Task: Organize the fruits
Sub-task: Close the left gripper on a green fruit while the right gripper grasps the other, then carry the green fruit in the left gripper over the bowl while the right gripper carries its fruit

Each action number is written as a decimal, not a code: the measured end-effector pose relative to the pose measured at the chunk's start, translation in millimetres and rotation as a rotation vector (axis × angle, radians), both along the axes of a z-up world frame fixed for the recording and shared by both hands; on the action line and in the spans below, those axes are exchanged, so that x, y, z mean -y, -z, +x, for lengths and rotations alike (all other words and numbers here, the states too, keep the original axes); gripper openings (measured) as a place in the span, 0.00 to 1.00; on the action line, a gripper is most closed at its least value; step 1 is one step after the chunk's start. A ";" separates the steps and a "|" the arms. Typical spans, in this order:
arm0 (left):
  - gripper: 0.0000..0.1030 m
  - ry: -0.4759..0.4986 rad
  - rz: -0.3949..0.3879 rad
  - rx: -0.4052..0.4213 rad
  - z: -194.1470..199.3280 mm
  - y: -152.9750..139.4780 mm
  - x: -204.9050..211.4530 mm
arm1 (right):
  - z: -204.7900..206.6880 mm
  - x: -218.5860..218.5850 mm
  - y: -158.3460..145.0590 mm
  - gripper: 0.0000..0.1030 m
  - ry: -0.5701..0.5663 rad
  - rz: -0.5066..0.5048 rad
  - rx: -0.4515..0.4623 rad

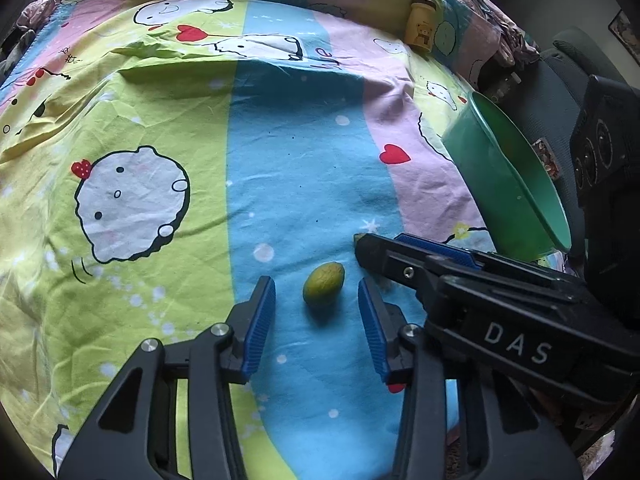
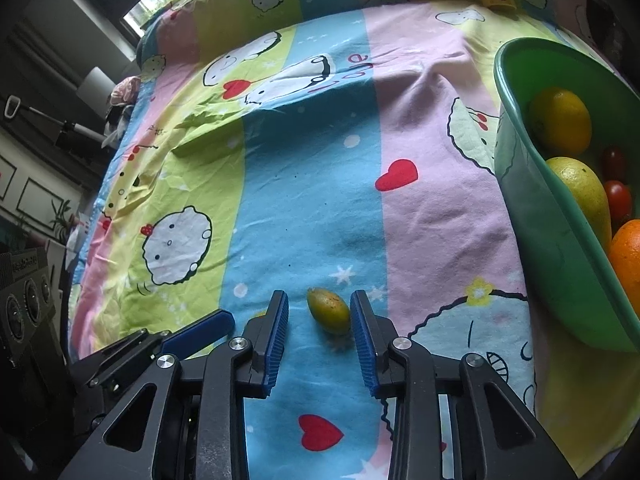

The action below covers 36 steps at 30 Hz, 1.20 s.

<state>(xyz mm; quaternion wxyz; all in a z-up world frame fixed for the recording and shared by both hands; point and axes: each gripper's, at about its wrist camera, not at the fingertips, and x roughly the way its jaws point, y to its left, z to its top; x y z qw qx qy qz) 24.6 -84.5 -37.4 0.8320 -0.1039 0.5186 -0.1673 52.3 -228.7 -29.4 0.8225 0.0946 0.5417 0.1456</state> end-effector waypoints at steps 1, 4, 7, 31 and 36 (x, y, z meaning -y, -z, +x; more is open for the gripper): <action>0.39 0.002 0.000 0.001 0.0 0.1 0.6 | 0.6 -0.5 1.0 0.31 0.000 -0.004 -0.003; 0.36 -0.001 -0.009 0.004 1.2 0.4 0.4 | 2.1 -1.1 4.1 0.30 0.007 -0.014 -0.008; 0.29 -0.003 -0.007 0.004 1.5 0.7 0.7 | 3.2 -2.0 5.2 0.29 0.009 -0.021 -0.003; 0.20 0.018 -0.011 0.096 -6.2 -22.6 13.9 | -4.4 22.0 -20.1 0.20 0.067 0.097 0.082; 0.20 0.027 -0.011 0.109 -6.3 -25.2 17.8 | -8.7 30.2 -30.2 0.20 0.092 0.124 0.115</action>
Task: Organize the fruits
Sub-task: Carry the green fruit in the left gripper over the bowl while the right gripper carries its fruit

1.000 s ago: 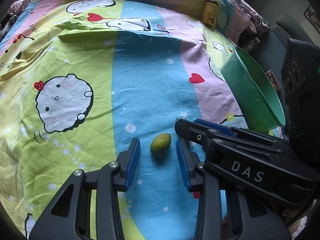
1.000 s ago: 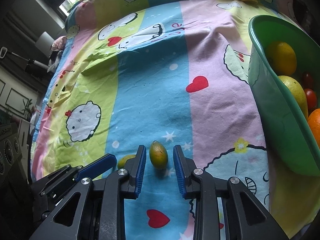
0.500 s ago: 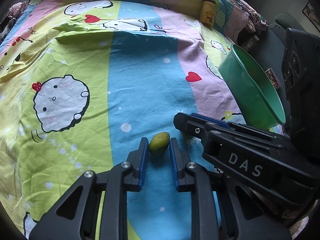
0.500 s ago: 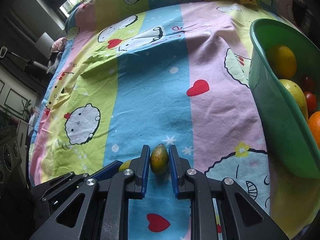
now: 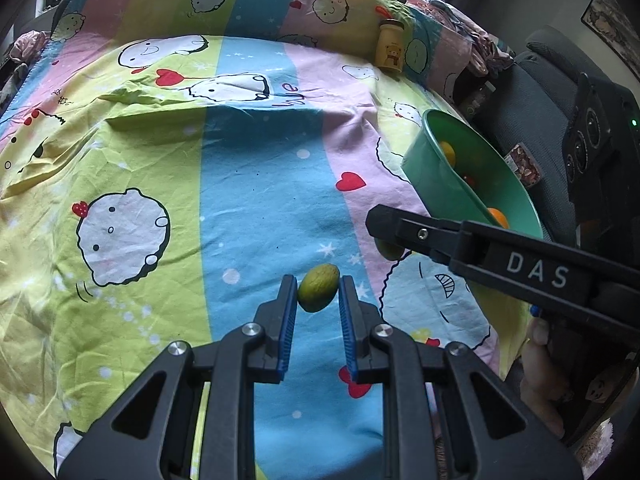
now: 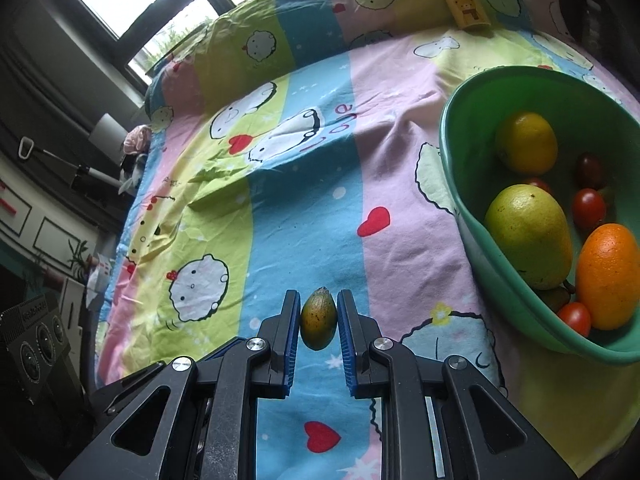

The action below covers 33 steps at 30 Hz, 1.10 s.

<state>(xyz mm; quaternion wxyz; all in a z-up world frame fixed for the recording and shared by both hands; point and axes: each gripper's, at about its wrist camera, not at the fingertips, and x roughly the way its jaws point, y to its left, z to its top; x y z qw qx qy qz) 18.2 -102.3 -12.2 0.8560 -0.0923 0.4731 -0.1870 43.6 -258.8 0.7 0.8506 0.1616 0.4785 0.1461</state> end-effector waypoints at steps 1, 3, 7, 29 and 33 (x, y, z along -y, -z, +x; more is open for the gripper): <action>0.20 -0.001 0.003 0.003 0.2 -0.7 0.7 | -0.8 1.4 -1.8 0.20 0.004 0.003 0.006; 0.20 0.000 0.002 0.012 0.1 -4.3 2.1 | -2.9 4.4 -6.6 0.20 0.009 0.014 0.022; 0.20 0.013 -0.008 0.049 -0.1 -19.4 9.5 | -6.4 11.7 -18.1 0.20 0.025 0.043 0.056; 0.20 0.217 0.039 0.240 35.0 -80.2 127.1 | -25.2 140.1 -47.2 0.20 0.424 0.122 0.188; 0.18 0.238 0.031 0.211 42.9 -71.1 143.7 | -24.0 151.9 -41.0 0.20 0.464 0.116 0.167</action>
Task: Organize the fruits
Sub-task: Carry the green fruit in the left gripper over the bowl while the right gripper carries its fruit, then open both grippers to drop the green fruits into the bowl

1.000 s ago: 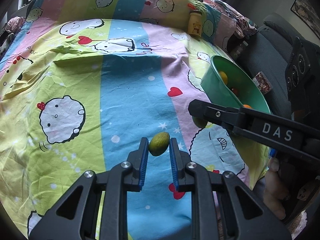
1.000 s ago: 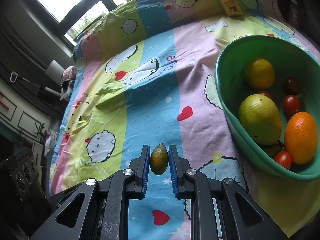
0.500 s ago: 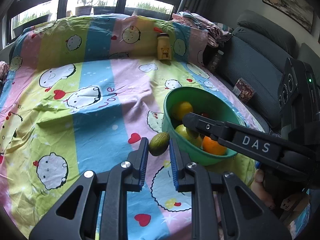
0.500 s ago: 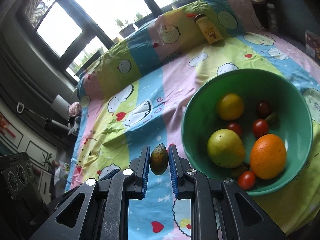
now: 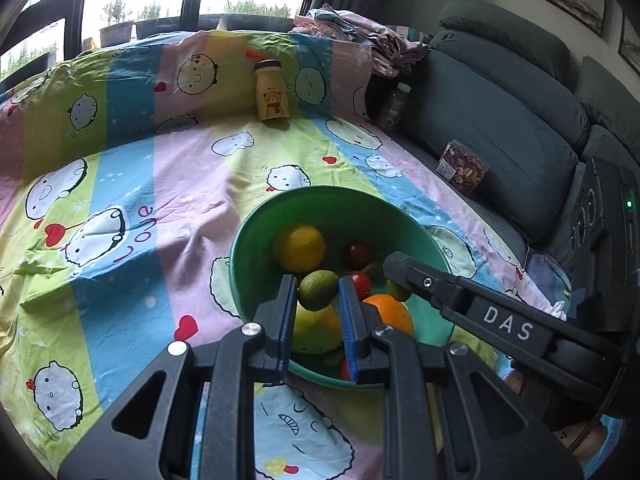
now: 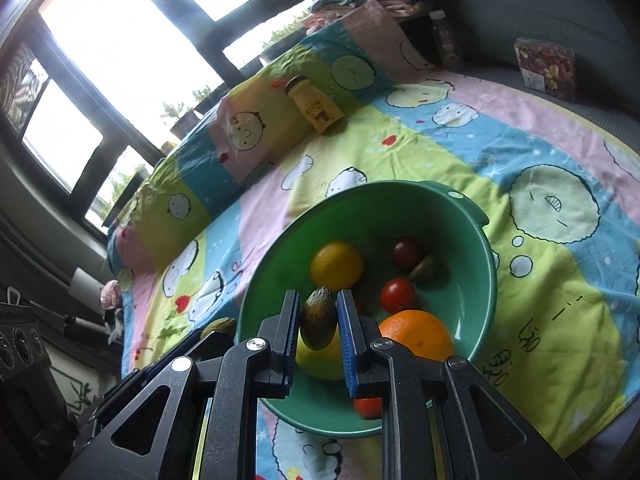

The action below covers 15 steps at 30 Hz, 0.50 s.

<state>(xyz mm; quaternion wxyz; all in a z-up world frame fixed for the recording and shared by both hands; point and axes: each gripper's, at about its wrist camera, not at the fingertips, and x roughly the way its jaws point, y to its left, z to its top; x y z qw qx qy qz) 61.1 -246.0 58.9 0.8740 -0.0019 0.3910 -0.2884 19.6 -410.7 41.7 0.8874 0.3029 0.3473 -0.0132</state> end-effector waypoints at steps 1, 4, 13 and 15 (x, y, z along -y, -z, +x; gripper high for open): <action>0.18 0.005 -0.001 -0.004 1.6 2.0 3.4 | 0.2 2.5 1.7 0.20 0.011 0.001 -0.008; 0.18 0.016 -0.007 -0.021 6.1 7.5 10.2 | 0.7 7.8 6.7 0.20 0.039 -0.009 -0.031; 0.17 0.032 -0.024 -0.070 14.8 20.4 20.5 | 2.8 16.4 15.4 0.20 0.090 -0.037 -0.081; 0.17 0.027 -0.016 -0.068 13.6 21.5 21.7 | 2.4 17.4 16.3 0.20 0.092 -0.035 -0.085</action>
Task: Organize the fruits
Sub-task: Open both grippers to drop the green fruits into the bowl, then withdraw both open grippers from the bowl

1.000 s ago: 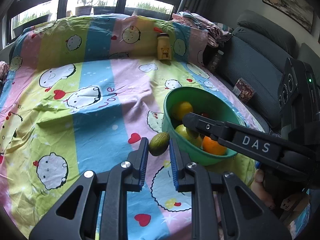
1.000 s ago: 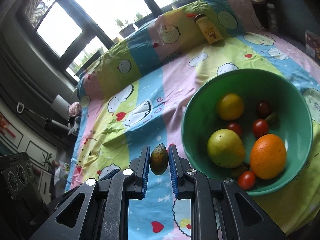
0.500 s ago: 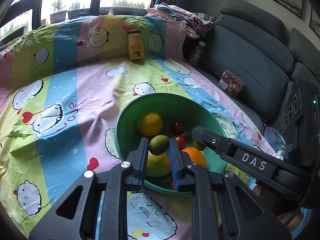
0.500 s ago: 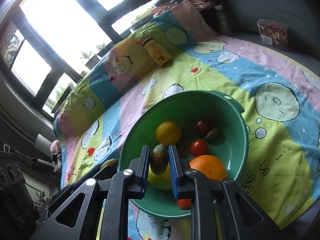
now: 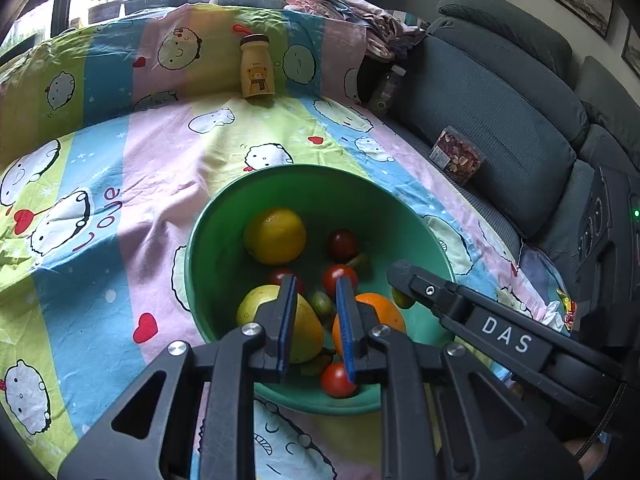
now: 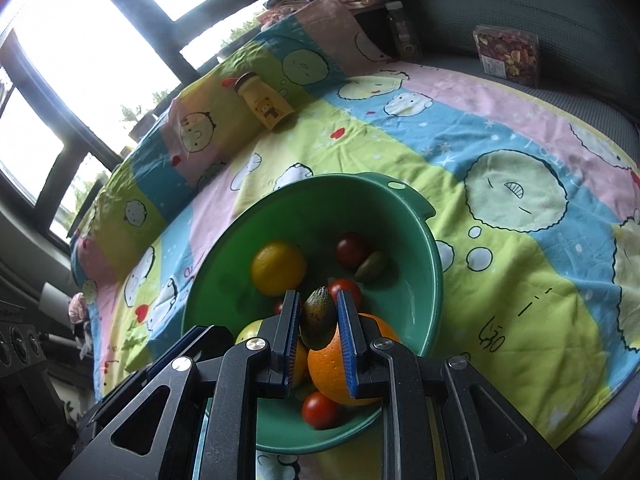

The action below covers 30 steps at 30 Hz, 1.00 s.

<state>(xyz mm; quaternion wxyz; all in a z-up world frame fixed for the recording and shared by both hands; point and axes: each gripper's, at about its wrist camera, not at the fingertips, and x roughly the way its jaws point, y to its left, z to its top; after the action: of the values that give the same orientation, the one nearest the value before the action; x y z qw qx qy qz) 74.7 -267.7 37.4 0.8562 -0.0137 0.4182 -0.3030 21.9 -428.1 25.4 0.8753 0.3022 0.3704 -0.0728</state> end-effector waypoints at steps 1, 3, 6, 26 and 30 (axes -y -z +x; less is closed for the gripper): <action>0.19 -0.002 0.002 -0.004 0.2 0.6 0.5 | 0.0 0.5 0.5 0.20 0.001 0.001 -0.002; 0.20 0.000 0.005 -0.013 0.3 1.7 0.9 | 0.2 0.9 1.2 0.20 0.005 -0.002 -0.009; 0.28 0.000 0.017 -0.005 -1.9 0.6 1.6 | -0.7 0.8 1.1 0.20 0.018 -0.018 -0.016; 0.99 -0.079 0.072 0.088 -19.3 -19.2 -22.8 | -19.8 2.9 -20.6 0.55 0.080 -0.095 0.056; 0.99 -0.080 0.070 0.089 -21.9 -19.6 -23.8 | -21.9 4.1 -20.2 0.55 0.086 -0.093 0.055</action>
<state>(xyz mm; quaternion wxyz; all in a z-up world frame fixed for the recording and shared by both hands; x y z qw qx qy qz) 52.8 -243.9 57.0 0.8853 0.0129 0.3893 -0.2542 0.1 -432.2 45.5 0.8942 0.2790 0.3292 -0.1193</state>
